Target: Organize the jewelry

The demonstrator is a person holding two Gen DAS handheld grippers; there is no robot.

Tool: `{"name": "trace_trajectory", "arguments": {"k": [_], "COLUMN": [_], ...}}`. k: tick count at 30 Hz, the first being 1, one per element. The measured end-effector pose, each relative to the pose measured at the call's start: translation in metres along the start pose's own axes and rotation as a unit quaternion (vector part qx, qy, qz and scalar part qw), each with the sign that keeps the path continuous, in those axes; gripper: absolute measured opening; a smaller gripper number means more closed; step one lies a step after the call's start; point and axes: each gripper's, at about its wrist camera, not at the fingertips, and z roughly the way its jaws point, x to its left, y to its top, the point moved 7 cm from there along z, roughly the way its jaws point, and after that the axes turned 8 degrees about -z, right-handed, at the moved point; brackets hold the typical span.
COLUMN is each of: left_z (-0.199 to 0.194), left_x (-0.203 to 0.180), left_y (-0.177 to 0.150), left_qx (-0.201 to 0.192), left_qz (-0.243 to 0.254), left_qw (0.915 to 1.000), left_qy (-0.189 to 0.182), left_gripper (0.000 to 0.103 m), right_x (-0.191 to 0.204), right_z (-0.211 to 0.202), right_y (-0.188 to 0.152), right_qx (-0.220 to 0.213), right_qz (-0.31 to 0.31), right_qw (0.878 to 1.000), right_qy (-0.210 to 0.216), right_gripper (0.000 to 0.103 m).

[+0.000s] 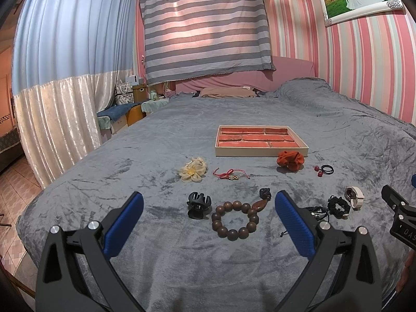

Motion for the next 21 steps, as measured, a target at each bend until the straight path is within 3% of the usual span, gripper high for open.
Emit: {"name": "trace_trajectory", "arguments": {"k": [21], "left_z": [0.0014], "left_x": [0.0007], "left_y": [0.0008], "left_qx": [-0.002], "left_qz": [0.0], "left_qw": [1.0], "left_qy": [0.001], "left_gripper": [0.099], "right_x": [-0.0013], "right_z": [-0.0002], "right_y": [-0.0008], "right_qx": [-0.001], "right_qz": [-0.001], "right_qw": [1.0], "right_qy": [-0.002], "right_gripper": [0.099]}}
